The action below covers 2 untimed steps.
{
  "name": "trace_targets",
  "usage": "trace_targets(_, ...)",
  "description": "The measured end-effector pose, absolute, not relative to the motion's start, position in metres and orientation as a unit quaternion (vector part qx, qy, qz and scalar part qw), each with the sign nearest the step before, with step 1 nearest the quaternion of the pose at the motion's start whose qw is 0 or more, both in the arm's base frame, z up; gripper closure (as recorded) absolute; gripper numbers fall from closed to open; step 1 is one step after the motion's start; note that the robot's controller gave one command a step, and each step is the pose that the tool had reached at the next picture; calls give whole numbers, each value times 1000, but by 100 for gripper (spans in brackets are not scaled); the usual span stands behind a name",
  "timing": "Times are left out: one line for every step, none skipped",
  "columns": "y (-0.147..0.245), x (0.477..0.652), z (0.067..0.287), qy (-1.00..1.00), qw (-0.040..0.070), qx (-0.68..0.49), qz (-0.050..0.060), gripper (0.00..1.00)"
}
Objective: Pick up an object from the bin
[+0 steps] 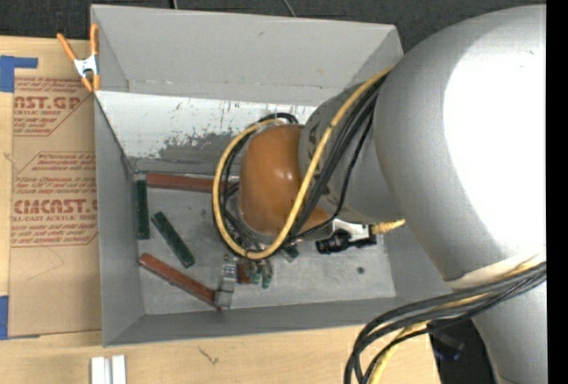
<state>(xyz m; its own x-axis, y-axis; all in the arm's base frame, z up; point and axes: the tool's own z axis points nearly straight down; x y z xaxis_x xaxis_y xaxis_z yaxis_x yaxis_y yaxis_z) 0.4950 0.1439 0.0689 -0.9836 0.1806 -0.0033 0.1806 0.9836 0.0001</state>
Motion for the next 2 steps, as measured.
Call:
trace_targets(161,495,69,981,-1,196,0,100)
trace_targets(161,495,69,981,-1,196,0,0)
